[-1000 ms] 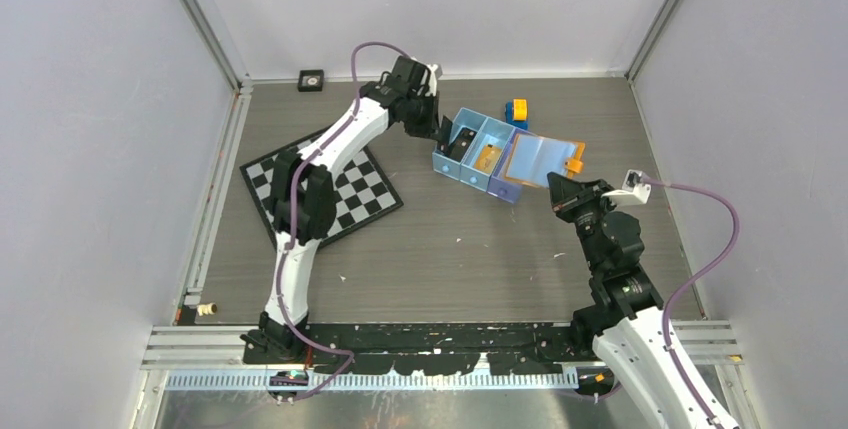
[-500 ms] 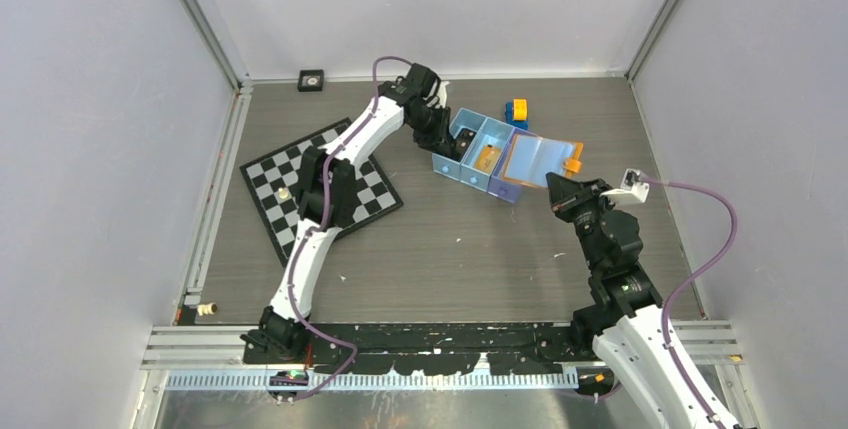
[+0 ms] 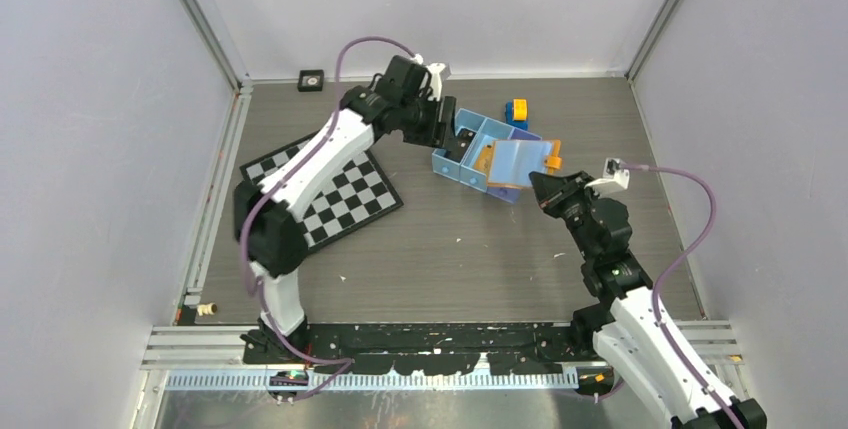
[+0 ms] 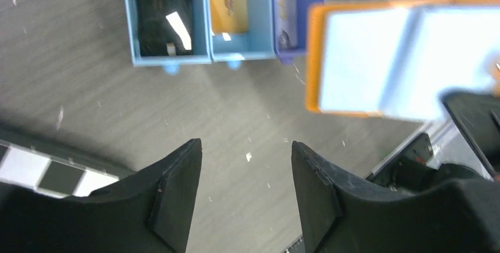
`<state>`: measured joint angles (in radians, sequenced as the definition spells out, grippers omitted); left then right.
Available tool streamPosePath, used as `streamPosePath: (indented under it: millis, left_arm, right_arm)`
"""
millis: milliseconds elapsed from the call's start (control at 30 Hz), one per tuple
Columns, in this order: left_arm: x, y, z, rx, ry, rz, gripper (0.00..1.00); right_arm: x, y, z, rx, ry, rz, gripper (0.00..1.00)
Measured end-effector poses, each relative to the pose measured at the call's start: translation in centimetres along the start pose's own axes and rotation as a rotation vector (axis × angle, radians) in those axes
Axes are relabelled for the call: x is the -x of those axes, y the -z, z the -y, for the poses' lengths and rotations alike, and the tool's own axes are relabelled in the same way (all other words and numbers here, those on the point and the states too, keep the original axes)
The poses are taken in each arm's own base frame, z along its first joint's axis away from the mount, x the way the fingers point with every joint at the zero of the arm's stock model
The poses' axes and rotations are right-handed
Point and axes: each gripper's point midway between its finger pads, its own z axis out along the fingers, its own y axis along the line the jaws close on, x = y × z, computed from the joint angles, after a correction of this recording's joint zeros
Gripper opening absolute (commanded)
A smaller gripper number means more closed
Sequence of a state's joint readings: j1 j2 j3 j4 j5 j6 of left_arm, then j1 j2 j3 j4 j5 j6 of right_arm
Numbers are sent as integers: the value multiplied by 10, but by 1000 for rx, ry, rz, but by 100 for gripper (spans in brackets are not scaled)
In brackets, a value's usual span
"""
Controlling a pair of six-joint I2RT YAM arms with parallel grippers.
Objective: Take the credit cards out of the card holder
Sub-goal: Place the credit card in the storage box, then remove the credit card from the card holder.
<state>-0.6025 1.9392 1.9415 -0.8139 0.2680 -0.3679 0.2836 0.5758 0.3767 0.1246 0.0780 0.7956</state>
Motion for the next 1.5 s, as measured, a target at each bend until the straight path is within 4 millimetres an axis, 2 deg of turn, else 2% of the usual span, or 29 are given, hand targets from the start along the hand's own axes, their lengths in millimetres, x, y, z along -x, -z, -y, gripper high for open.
streamPosePath:
  millis: [100, 133, 167, 200, 267, 367, 467, 667, 733, 800, 867, 933, 1067, 1133, 1200, 1300, 1333, 1400, 1500]
  left_arm:
    - [-19, 31, 15, -22, -6, 68, 69]
    - [-33, 37, 17, -32, -2, 89, 78]
    - [-45, 41, 17, -42, 5, 100, 91]
    - [-60, 43, 15, -51, 13, 115, 99]
    - [-91, 43, 7, -76, 42, 138, 100]
    - [-126, 39, -3, -111, 83, 165, 100]
    - [-132, 36, -2, -160, 109, 219, 100]
    - [-103, 27, 21, -322, 153, 353, 100]
    - [-98, 25, 21, -357, 176, 382, 94]
    - [-96, 26, 15, -376, 209, 409, 82]
    - [-96, 27, 11, -395, 233, 426, 66]
    - [-98, 30, 11, -424, 245, 436, 56]
    - [-97, 34, 13, -460, 243, 460, 49]
    - [-97, 34, 12, -461, 246, 461, 42]
    - [-97, 35, 13, -465, 247, 461, 28]
    - [-97, 35, 13, -468, 249, 460, 5]
    - [-96, 35, 13, -468, 250, 460, 1]
    - [-95, 35, 10, -459, 252, 465, 0]
    - [-93, 33, 4, -434, 267, 468, 0]
  right_arm:
    - [-9, -6, -14, 78, -8, -46, 0]
    - [-13, -7, -19, 109, -17, -63, 0]
    - [-16, -9, -25, 144, -25, -80, 0]
    - [-20, -10, -30, 173, -35, -96, 0]
    - [-30, -15, -41, 242, -68, -144, 1]
    - [-45, -22, -50, 313, -121, -209, 0]
    - [-59, -25, -57, 376, -181, -271, 0]
    - [-68, -25, -75, 494, -258, -334, 0]
    - [-70, -23, -82, 527, -264, -344, 0]
    - [-75, -20, -88, 550, -262, -362, 1]
    - [-84, -17, -95, 570, -246, -386, 1]
    - [-91, -16, -101, 578, -221, -401, 1]
    - [-103, -21, -106, 552, -158, -414, 1]
    - [-107, -24, -108, 540, -121, -415, 1]
    - [-109, -26, -109, 531, -96, -413, 15]
    - [-112, -26, -109, 525, -75, -417, 45]
    - [-115, -25, -109, 525, -73, -430, 49]
    - [-122, -20, -109, 525, -64, -459, 49]
    - [-119, -14, -110, 515, -46, -453, 48]
